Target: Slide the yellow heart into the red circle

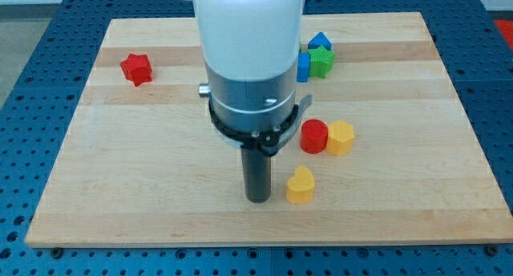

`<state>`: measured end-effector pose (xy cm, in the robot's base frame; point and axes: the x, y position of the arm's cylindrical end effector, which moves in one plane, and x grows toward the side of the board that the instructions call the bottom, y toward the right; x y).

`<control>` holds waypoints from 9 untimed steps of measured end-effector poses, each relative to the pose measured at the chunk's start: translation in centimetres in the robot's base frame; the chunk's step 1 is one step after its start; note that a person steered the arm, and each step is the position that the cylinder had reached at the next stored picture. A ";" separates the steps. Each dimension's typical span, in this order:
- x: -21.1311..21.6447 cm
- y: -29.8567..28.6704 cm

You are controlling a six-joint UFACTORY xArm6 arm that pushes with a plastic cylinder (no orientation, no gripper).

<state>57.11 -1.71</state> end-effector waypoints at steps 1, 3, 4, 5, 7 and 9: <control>1.8 -2.5; 4.6 1.1; 1.9 1.7; -1.7 1.7; 1.4 0.7; 3.9 4.0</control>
<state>61.05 2.29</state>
